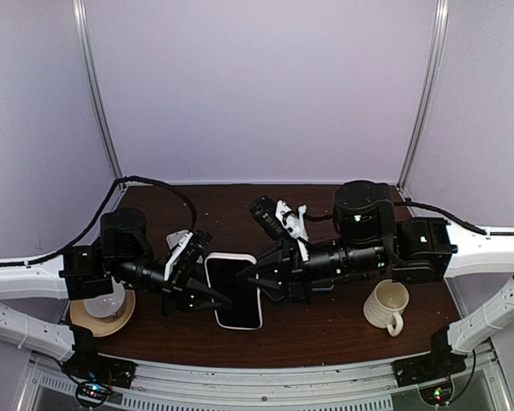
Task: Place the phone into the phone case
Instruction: Press the top right corner of the phone case, then press the bottom right corner of the phone case.
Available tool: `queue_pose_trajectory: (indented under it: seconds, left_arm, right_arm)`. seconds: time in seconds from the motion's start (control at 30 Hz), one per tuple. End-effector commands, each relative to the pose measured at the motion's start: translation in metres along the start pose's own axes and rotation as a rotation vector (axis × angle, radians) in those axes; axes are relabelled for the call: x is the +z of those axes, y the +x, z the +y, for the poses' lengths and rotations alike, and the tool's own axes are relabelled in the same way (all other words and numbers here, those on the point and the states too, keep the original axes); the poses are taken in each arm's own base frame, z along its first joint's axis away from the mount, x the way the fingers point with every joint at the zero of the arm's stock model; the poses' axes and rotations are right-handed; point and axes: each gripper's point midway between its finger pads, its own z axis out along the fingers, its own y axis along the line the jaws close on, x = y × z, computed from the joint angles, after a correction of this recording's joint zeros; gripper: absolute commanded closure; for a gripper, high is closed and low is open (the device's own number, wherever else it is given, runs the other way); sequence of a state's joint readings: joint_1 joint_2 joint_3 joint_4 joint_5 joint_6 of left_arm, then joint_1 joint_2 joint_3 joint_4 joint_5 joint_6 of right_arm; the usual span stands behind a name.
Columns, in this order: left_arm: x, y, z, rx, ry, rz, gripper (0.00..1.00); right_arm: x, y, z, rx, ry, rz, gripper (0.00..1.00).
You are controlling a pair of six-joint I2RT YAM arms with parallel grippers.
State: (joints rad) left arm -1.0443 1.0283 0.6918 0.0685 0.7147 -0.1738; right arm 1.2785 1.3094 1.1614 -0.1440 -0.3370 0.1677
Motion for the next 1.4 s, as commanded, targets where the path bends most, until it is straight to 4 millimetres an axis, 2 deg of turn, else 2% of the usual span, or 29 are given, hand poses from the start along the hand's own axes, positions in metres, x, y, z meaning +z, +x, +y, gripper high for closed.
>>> queue_pose_trajectory:
  seconds: [0.0, 0.03, 0.07, 0.17, 0.2, 0.3, 0.37, 0.4, 0.5, 0.57, 0.77, 0.9, 1.0, 1.07, 1.17, 1.2, 1.27, 1.37]
  left_arm:
    - [-0.001, -0.023, -0.004, 0.046, 0.011, -0.051, 1.0]
    - [-0.001, -0.023, -0.004, 0.046, 0.01, -0.052, 1.0]
    - [-0.002, -0.025, -0.005, 0.05, 0.008, -0.058, 1.0]
    - [-0.007, -0.032, -0.006, 0.064, -0.007, -0.084, 1.0]
    - [-0.009, -0.034, -0.006, 0.072, -0.015, -0.096, 1.0]
    - [-0.016, -0.04, -0.007, 0.094, -0.039, -0.133, 1.0]
    - [-0.02, -0.044, -0.007, 0.101, -0.05, -0.152, 1.0]
    - [-0.021, -0.045, -0.006, 0.103, -0.054, -0.159, 1.0]
    - [-0.023, -0.046, -0.005, 0.096, -0.057, -0.164, 1.0]
    - [-0.024, -0.047, -0.006, 0.095, -0.053, -0.167, 1.0]
    - [-0.025, -0.05, -0.007, 0.09, -0.05, -0.177, 1.0]
    - [-0.027, -0.052, -0.008, 0.085, -0.037, -0.194, 1.0]
    - [-0.026, -0.052, -0.007, 0.082, -0.036, -0.189, 1.0]
    - [-0.026, -0.053, -0.007, 0.087, -0.043, -0.187, 0.77]
    - [-0.03, -0.055, -0.004, 0.103, -0.075, -0.18, 0.5]
    - [-0.032, -0.057, -0.003, 0.114, -0.097, -0.183, 0.44]
    - [-0.039, -0.063, 0.001, 0.139, -0.151, -0.192, 0.37]
    - [-0.05, -0.072, 0.007, 0.169, -0.231, -0.214, 0.38]
  right_arm:
    - [-0.028, -0.047, 0.011, -0.038, -0.017, -0.165, 1.0]
    - [-0.029, -0.046, 0.01, -0.035, -0.013, -0.164, 1.0]
    - [-0.03, -0.044, 0.009, -0.029, -0.008, -0.162, 0.94]
    - [-0.026, -0.026, 0.005, -0.002, -0.003, -0.122, 0.54]
    - [-0.024, -0.019, 0.003, 0.015, 0.001, -0.105, 0.45]
    - [-0.015, 0.008, -0.004, 0.069, 0.011, -0.052, 0.35]
    - [-0.007, 0.023, -0.003, 0.108, -0.017, -0.037, 0.32]
    - [-0.004, 0.024, 0.0, 0.12, -0.039, -0.05, 0.32]
    - [0.005, 0.037, 0.001, 0.157, -0.071, -0.038, 0.36]
    - [0.008, 0.04, 0.002, 0.171, -0.085, -0.053, 0.5]
    - [0.014, 0.045, 0.004, 0.188, -0.118, -0.067, 0.7]
    - [0.017, 0.047, 0.0, 0.171, -0.099, -0.059, 1.0]
    - [0.013, 0.041, 0.0, 0.146, -0.085, -0.062, 1.0]
    - [0.009, 0.036, 0.002, 0.129, -0.083, -0.064, 1.0]
    - [0.002, 0.032, 0.006, 0.113, -0.095, -0.064, 1.0]
    - [0.0, 0.031, 0.007, 0.109, -0.1, -0.065, 1.0]
    - [-0.005, 0.028, 0.012, 0.097, -0.116, -0.07, 1.0]
    - [-0.009, 0.025, 0.017, 0.079, -0.136, -0.072, 1.0]
